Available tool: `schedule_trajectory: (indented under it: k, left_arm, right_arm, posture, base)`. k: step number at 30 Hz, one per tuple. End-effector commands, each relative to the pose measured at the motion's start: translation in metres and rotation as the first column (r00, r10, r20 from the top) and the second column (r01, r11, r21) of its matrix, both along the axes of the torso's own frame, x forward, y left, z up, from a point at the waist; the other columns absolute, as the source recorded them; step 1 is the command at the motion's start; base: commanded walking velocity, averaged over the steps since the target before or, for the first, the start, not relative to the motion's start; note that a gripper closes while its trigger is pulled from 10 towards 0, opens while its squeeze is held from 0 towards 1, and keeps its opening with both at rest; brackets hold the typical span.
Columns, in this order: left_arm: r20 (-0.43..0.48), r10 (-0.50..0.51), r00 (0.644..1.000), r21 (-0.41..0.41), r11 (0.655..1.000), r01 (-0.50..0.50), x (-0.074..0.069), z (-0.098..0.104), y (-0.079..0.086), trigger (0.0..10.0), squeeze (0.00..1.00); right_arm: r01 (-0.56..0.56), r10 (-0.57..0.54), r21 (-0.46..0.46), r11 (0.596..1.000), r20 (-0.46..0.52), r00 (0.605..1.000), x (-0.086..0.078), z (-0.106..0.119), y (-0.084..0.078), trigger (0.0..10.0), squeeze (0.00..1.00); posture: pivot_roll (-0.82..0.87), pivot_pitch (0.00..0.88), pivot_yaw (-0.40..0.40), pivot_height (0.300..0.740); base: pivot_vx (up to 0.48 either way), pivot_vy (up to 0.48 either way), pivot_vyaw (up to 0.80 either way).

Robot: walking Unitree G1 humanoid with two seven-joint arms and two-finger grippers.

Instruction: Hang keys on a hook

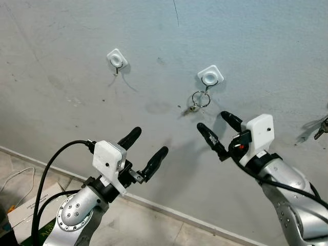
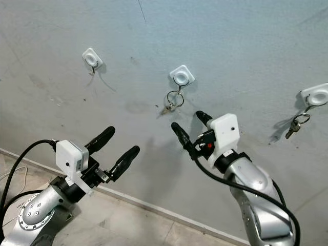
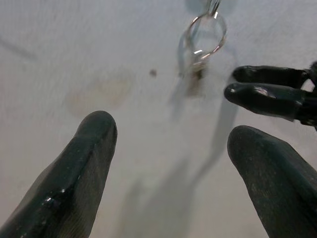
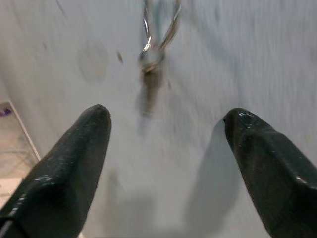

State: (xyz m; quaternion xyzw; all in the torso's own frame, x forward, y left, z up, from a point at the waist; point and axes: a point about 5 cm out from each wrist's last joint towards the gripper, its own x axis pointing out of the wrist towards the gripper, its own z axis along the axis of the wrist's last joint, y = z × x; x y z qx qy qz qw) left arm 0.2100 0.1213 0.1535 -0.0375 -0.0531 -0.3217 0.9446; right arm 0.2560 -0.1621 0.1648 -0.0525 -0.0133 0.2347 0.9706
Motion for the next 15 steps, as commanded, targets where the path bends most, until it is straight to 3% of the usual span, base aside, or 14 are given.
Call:
schedule_trajectory:
  k: [1,10,15]
  left_arm:
    - [-0.034,0.038,0.999,-0.002,0.999,-0.038,0.001,-0.005,0.008,10.0,0.0]
    - [-0.141,0.1,0.985,0.041,0.995,-0.095,-0.009,-0.027,0.02,10.0,0.0]
    - [-0.176,0.135,0.975,0.091,0.989,-0.12,-0.011,-0.036,0.021,10.0,0.0]
  right_arm:
    - [0.056,-0.057,-0.026,0.998,-0.022,0.998,-0.004,-0.008,-0.003,10.0,1.0]
    - [0.117,-0.121,-0.051,0.992,-0.093,0.988,-0.031,-0.036,0.004,10.0,1.0]
    - [0.124,-0.131,-0.058,0.991,-0.118,0.984,-0.036,-0.044,0.006,10.0,1.0]
  posture:
    - [-0.04,0.081,0.056,0.74]
    - [-0.02,0.097,0.055,0.74]
    - [-0.02,0.103,0.061,0.74]
  base:
    - [0.0,0.0,0.0]
    - [0.0,0.0,0.0]
    - [0.0,0.0,0.0]
